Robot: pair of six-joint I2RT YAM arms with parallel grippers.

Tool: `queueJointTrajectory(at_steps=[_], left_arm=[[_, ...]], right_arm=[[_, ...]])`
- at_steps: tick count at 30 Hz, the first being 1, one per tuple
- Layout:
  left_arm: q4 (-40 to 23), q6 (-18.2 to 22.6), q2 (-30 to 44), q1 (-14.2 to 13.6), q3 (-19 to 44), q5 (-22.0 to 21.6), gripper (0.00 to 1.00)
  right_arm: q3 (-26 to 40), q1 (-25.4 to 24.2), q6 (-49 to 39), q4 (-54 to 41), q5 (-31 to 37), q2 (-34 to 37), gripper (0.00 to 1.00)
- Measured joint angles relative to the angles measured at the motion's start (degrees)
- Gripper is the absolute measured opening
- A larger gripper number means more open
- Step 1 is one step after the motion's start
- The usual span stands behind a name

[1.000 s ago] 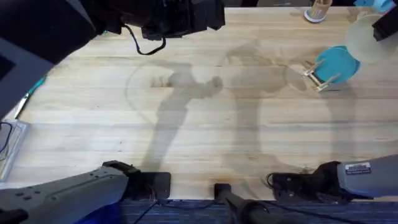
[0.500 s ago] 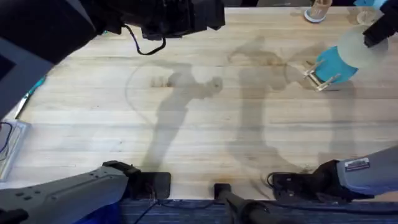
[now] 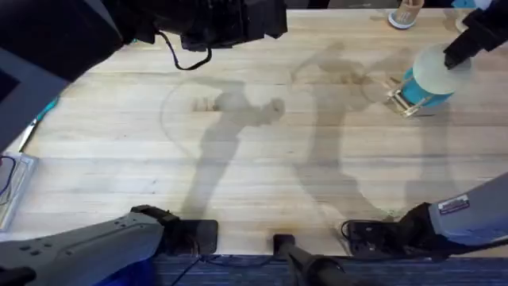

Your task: Pick up the plates from the table one by one and place each into a slot on the dish rack.

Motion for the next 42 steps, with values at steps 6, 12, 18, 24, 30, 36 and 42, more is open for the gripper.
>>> queueJointTrajectory(at_steps=[6, 12, 18, 24, 30, 36, 42], left_arm=[[0.0, 0.0, 0.0, 0.0, 0.0, 0.0, 0.995], [0.0, 0.0, 0.0, 0.0, 0.0, 0.0, 0.994], [0.0, 0.0, 0.0, 0.0, 0.0, 0.0, 0.994], [0.0, 0.0, 0.0, 0.0, 0.0, 0.0, 0.993], [0.0, 0.0, 0.0, 0.0, 0.0, 0.0, 0.995], [0.0, 0.0, 0.0, 0.0, 0.0, 0.0, 0.995], [0.0, 0.0, 0.0, 0.0, 0.0, 0.0, 0.994]], right_arm=[[0.0, 0.0, 0.0, 0.8, 0.0, 1.9, 0.031], [0.0, 0.0, 0.0, 1.2, -0.1, 2.2, 0.031], [0.0, 0.0, 0.0, 1.2, -0.2, 3.3, 0.031], [0.0, -0.1, 0.0, 1.4, -0.5, 5.1, 0.031], [0.0, -0.3, 0.0, 1.4, -1.8, 5.5, 0.031], [0.0, -1.7, 0.0, 1.4, -2.6, 6.4, 0.031], [0.0, -2.1, 0.0, 1.6, -3.1, 7.4, 0.031]])
